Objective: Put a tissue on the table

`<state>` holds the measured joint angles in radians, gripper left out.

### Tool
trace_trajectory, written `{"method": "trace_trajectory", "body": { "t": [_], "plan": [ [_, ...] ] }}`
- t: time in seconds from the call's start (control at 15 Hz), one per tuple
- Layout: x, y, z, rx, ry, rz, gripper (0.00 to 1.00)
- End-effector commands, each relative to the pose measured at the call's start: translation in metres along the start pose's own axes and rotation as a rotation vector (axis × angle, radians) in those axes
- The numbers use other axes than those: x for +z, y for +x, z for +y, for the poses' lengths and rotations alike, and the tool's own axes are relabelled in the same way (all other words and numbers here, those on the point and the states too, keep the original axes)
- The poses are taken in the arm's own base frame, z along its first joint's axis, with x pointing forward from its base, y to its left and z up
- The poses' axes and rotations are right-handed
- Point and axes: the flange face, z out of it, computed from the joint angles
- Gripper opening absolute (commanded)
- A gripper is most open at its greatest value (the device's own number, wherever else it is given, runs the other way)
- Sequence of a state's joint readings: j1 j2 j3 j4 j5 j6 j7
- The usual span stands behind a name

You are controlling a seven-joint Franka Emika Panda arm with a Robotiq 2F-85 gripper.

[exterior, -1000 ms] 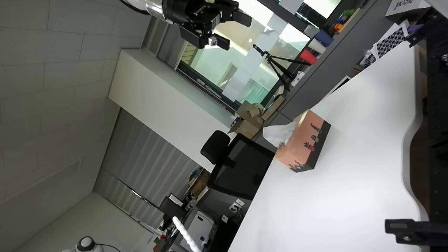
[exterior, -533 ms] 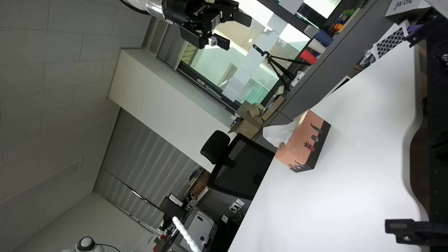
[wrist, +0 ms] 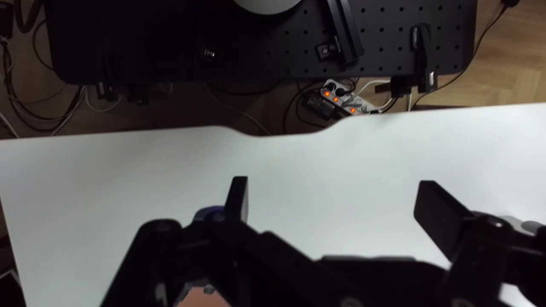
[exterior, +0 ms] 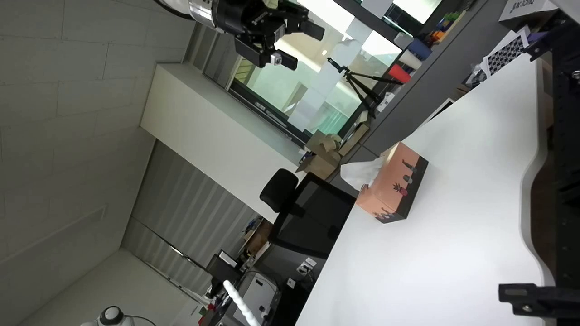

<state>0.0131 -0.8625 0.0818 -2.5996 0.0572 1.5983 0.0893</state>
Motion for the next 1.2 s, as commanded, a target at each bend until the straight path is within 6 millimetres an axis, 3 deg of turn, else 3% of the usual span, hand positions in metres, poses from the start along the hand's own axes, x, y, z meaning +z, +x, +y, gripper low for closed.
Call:
{"method": "trace_trajectory", "body": {
  "t": [0.0,0.4,0.6,0.8,0.87,0.93,1.13],
  "plan": [
    [0.0,0.042,0.023,0.023,-0.044,0.088,1.0],
    [0.035,0.155,0.07,0.089,-0.142,0.225,1.0],
    [0.037,0.213,0.103,0.158,-0.159,0.274,1.0],
    [0.026,0.265,0.132,0.279,-0.136,0.312,1.0],
    [0.024,0.275,0.138,0.285,-0.13,0.27,1.0],
    [0.034,0.244,0.127,0.221,-0.129,0.297,1.0],
    [0.033,0.271,0.14,0.246,-0.129,0.274,1.0]
  ]
}}
